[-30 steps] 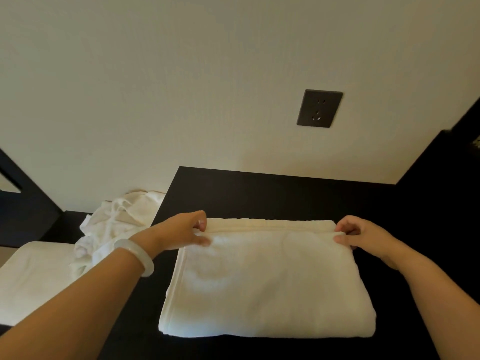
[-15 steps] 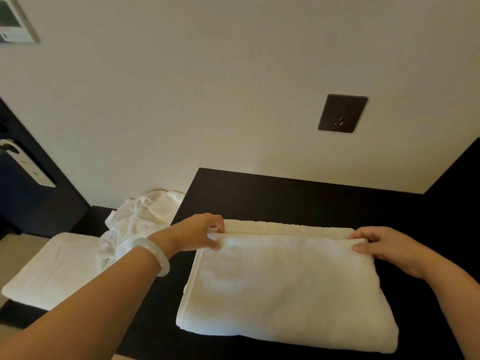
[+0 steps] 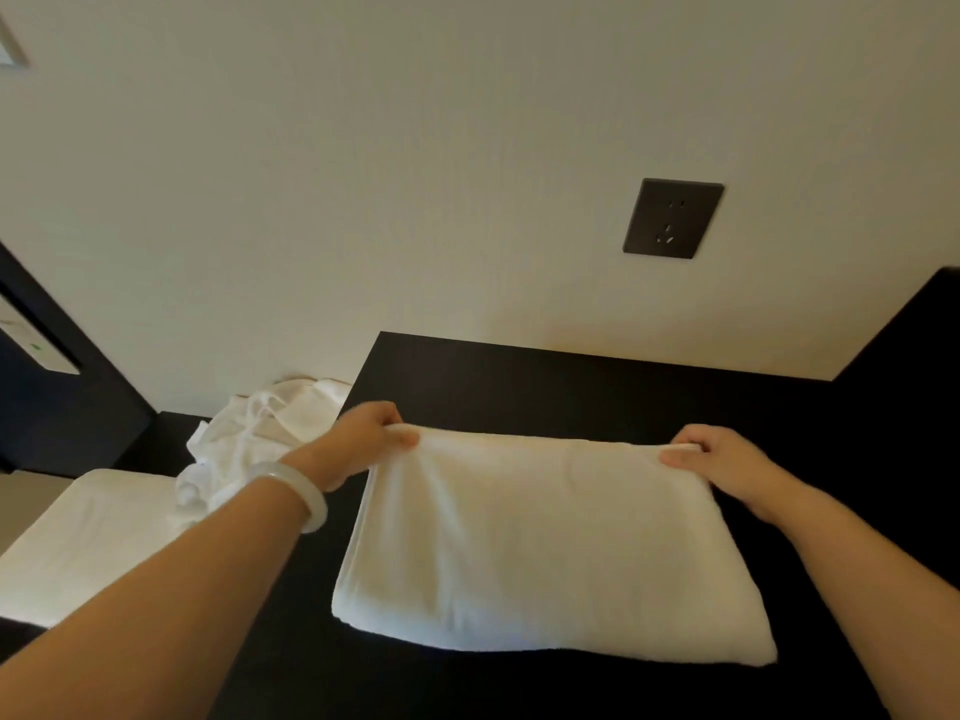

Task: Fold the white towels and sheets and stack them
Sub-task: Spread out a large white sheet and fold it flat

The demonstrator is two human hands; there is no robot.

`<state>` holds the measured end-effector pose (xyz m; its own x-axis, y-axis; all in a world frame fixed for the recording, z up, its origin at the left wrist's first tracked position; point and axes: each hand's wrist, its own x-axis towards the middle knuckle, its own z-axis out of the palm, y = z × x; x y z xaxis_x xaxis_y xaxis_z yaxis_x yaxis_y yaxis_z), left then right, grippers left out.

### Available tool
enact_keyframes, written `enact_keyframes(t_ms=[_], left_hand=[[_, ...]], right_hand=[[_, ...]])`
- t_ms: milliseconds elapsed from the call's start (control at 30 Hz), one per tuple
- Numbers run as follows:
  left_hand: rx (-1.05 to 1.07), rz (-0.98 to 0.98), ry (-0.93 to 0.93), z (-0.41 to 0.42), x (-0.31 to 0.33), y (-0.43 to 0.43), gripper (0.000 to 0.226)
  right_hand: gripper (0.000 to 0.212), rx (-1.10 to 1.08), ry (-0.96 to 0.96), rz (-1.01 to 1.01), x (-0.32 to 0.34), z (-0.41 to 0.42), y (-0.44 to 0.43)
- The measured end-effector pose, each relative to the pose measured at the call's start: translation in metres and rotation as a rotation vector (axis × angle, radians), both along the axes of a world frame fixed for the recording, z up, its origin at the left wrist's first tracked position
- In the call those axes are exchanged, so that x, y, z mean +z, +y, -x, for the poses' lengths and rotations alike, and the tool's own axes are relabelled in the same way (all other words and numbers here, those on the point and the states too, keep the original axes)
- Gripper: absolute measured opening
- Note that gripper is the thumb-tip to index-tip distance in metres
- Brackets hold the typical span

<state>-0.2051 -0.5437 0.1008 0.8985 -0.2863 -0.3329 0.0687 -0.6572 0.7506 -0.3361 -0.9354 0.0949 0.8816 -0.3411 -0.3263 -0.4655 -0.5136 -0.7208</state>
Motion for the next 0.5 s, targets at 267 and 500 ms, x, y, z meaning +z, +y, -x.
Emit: enact_keyframes(t_ms=[267, 500], left_hand=[[-0.045, -0.039, -0.129, 0.009, -0.013, 0.003, 0.014], [0.087, 0.002, -0.067, -0.01, -0.01, -0.002, 0.02]], right_hand=[[0.024, 0.108, 0.119, 0.069, 0.0, 0.001, -0.003], [0.013, -0.037, 0.004, -0.011, 0.006, -0.011, -0.009]])
